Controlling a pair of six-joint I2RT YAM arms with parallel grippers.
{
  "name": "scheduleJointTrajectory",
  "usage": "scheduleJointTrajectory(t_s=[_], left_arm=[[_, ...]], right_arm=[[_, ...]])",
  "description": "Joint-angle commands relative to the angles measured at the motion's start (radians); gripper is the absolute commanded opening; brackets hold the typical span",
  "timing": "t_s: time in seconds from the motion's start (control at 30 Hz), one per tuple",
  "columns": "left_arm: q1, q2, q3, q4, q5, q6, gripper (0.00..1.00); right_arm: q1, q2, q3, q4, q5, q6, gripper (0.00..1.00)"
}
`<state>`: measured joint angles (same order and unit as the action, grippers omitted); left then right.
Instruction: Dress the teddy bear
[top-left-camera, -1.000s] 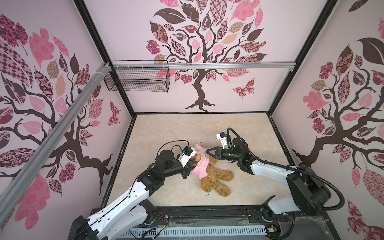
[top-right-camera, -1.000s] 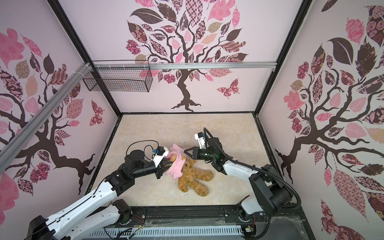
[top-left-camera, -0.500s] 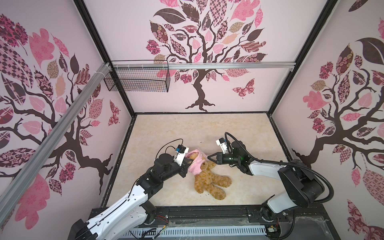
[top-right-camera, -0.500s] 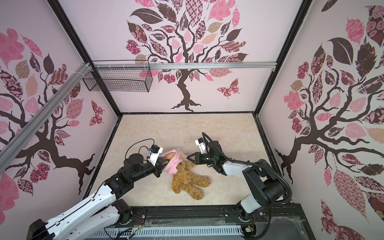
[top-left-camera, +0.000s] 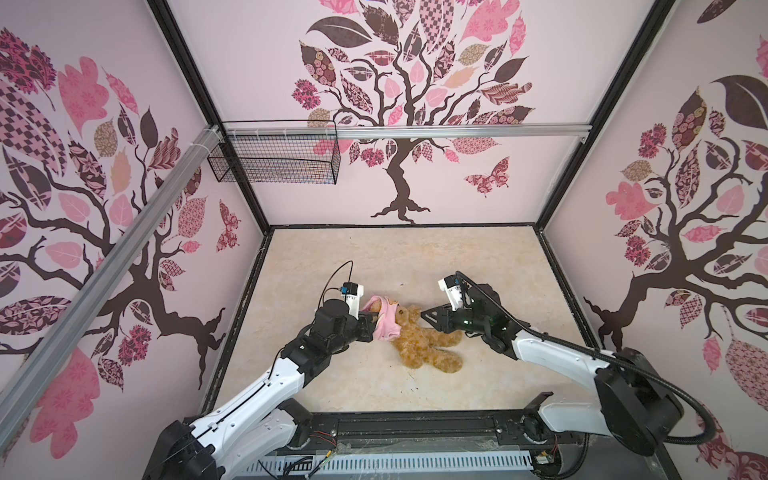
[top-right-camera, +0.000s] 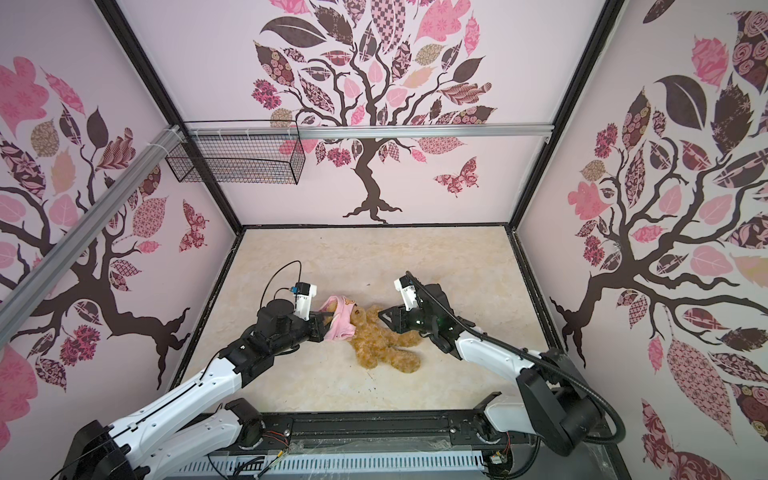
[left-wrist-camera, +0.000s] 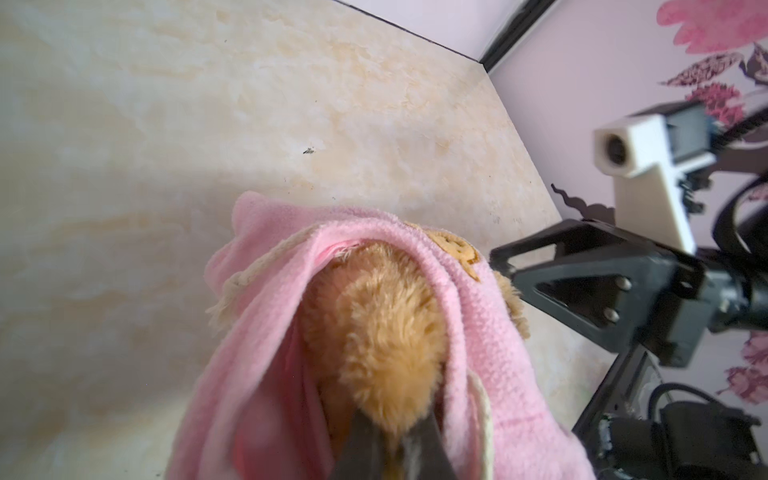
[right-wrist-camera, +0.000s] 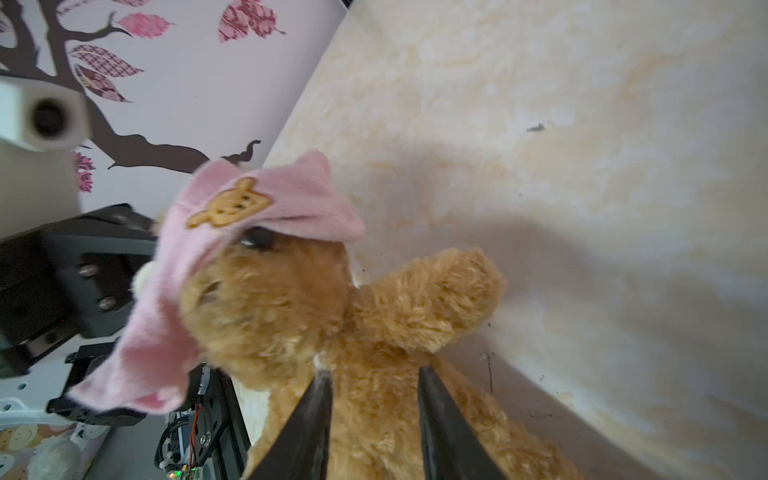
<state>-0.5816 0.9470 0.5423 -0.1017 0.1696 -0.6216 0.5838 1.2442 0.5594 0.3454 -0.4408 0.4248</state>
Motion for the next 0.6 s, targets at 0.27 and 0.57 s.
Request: scheduleJointTrajectory(t_s=[0.27,0.57], left_arm=[[0.126,0.072,0.094,0.065,0.274,-0.572,0.0],[0.117,0.077,0.108,0.043,0.298,-0.59,0.0]], right_arm=[[0.272,-0.068,-0.133,0.311,0.127,-0.161,0.26],[0.311,0.088,-0.082,0.427,0.103,-0.154,0.14]])
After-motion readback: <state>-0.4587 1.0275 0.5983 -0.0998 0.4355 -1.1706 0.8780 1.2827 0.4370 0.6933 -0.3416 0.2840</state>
